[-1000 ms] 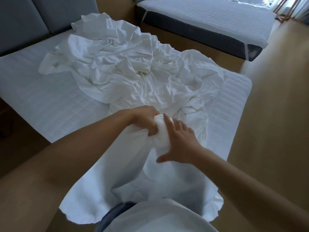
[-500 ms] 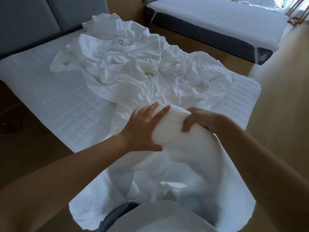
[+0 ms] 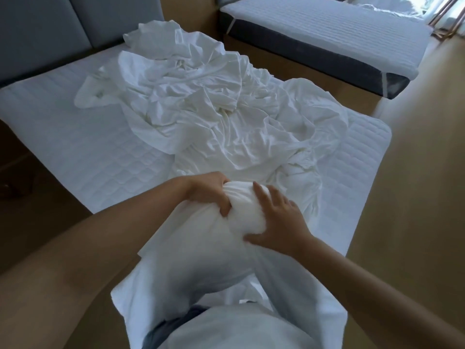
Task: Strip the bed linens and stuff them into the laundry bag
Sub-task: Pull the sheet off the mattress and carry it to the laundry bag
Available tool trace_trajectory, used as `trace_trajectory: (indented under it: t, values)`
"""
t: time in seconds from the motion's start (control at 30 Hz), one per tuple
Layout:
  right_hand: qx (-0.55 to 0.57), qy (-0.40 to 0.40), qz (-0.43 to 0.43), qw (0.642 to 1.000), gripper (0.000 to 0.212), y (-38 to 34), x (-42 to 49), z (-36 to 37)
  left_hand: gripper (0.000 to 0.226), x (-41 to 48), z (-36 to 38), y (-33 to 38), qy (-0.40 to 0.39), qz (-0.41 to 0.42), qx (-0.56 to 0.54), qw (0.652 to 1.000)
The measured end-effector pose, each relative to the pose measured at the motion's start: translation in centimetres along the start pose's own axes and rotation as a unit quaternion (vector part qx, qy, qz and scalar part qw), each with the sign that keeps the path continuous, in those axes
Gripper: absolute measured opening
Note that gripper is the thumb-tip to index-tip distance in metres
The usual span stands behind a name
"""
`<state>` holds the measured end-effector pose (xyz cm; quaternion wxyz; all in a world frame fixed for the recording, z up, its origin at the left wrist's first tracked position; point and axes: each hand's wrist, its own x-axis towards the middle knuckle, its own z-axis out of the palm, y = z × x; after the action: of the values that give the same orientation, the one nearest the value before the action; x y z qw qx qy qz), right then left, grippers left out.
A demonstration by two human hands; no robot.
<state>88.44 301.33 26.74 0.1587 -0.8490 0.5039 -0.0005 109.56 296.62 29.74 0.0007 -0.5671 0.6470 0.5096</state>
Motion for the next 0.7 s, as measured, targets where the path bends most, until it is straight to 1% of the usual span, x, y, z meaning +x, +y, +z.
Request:
trace_trajectory:
  t: [0.03, 0.07, 0.1, 0.2, 0.23, 0.27, 0.3, 0.33, 0.37, 0.4, 0.43, 0.47, 0.5, 0.57, 0.6, 0.63, 0.67, 0.7]
  values:
    - [0.057, 0.043, -0.001, 0.997, 0.114, 0.2, 0.4, 0.1, 0.059, 0.0, -0.4, 0.3, 0.001, 0.002, 0.003, 1.000]
    - [0.108, 0.067, 0.003, 0.992, 0.104, 0.3, 0.9, -0.3, 0.061, 0.0, -0.8, 0.5, 0.003, 0.001, 0.010, 1.000]
    - [0.138, 0.073, 0.010, 0.988, 0.096, 0.4, 1.5, -0.8, 0.065, 0.0, -1.2, 0.6, 0.005, -0.003, 0.014, 1.000]
    - [0.170, 0.069, 0.032, 0.983, 0.077, 0.8, 3.2, -2.1, 0.082, 0.1, -1.8, 1.2, 0.021, -0.011, 0.039, 0.999]
    - [0.195, 0.060, 0.041, 0.978, 0.073, 0.9, 3.6, -2.6, 0.088, 0.0, -1.4, 1.4, 0.047, -0.012, 0.073, 0.996]
    - [0.238, 0.042, 0.052, 0.969, 0.068, 1.1, 4.0, -3.1, 0.098, -0.4, -0.6, 1.4, 0.099, -0.013, 0.136, 0.986]
    - [0.290, 0.017, 0.060, 0.955, 0.064, 1.4, 4.3, -3.7, 0.103, -0.8, 0.5, 1.0, 0.192, 0.012, 0.218, 0.957]
    - [0.338, -0.010, 0.063, 0.939, 0.060, 1.7, 4.6, -4.3, 0.107, -1.4, 2.1, 0.4, 0.298, 0.074, 0.297, 0.904]
    - [0.374, -0.029, 0.056, 0.925, 0.055, 1.9, 4.8, -5.0, 0.113, -1.9, 4.0, -0.4, 0.373, 0.144, 0.372, 0.838]
    - [0.397, -0.044, 0.048, 0.916, 0.052, 2.1, 5.0, -5.7, 0.119, -2.2, 5.8, -1.3, 0.404, 0.196, 0.437, 0.779]
    - [0.413, -0.057, 0.041, 0.908, 0.052, 2.2, 5.2, -6.4, 0.125, -2.3, 7.1, -2.1, 0.403, 0.216, 0.483, 0.747]
    - [0.426, -0.071, 0.037, 0.901, 0.057, 2.4, 5.6, -6.9, 0.129, -2.0, 7.5, -2.6, 0.404, 0.213, 0.499, 0.736]
    - [0.438, -0.086, 0.040, 0.894, 0.064, 2.5, 6.0, -7.2, 0.130, -1.5, 7.3, -2.4, 0.423, 0.193, 0.485, 0.740]
    - [0.465, -0.115, 0.065, 0.875, 0.070, 2.6, 6.5, -7.7, 0.122, -0.8, 5.7, -0.5, 0.505, 0.140, 0.401, 0.751]
    - [0.478, -0.126, 0.081, 0.866, 0.067, 2.6, 6.6, -7.7, 0.115, -0.5, 4.4, 0.6, 0.513, 0.122, 0.350, 0.774]
    - [0.491, -0.135, 0.095, 0.855, 0.061, 2.5, 6.5, -7.7, 0.105, -0.4, 3.2, 1.4, 0.489, 0.102, 0.307, 0.810]
    - [0.505, -0.143, 0.108, 0.844, 0.056, 2.3, 6.2, -7.7, 0.090, -0.3, 2.2, 1.9, 0.446, 0.082, 0.290, 0.843]
    - [0.517, -0.153, 0.116, 0.834, 0.055, 2.2, 5.9, -7.6, 0.075, 0.0, 1.5, 1.9, 0.405, 0.069, 0.304, 0.860]
